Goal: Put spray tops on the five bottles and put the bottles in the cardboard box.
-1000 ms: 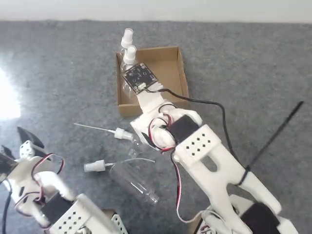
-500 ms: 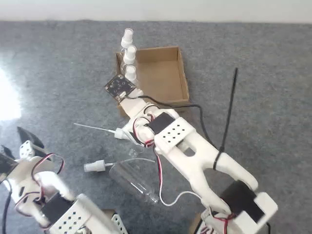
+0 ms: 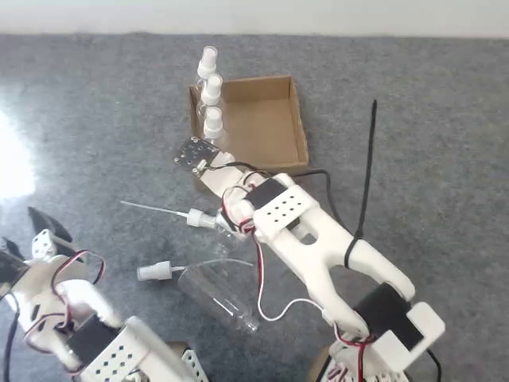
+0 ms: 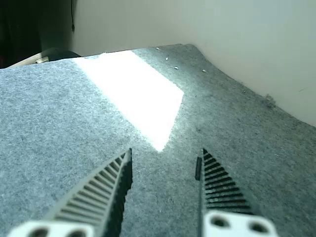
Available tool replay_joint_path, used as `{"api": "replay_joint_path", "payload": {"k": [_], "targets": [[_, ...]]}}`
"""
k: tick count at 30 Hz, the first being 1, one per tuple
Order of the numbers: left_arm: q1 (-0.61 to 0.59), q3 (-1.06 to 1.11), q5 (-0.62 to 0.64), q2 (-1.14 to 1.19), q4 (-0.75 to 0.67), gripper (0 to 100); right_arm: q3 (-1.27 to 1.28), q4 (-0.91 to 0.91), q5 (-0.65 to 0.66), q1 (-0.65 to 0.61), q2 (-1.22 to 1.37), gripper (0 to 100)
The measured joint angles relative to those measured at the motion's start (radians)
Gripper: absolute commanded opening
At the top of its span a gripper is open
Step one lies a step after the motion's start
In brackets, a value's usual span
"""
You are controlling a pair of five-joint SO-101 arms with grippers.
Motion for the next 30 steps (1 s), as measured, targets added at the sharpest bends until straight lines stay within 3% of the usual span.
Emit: {"api": "replay_joint_path", "payload": {"k": [16,22,30], "targets": [[0.0,0.0,0.0,0.0,0.0,20,0.003,0.222,0.015,0.068,-0.123,1.3],[0.0,0.0,0.0,0.0,0.0,20,0.003,0.189,0.017,0.063,-0.23,1.3],[0.0,0.0,0.0,0.0,0.0,20,0.003,0.028,0.017,0.032,-0.146,1.3]]}}
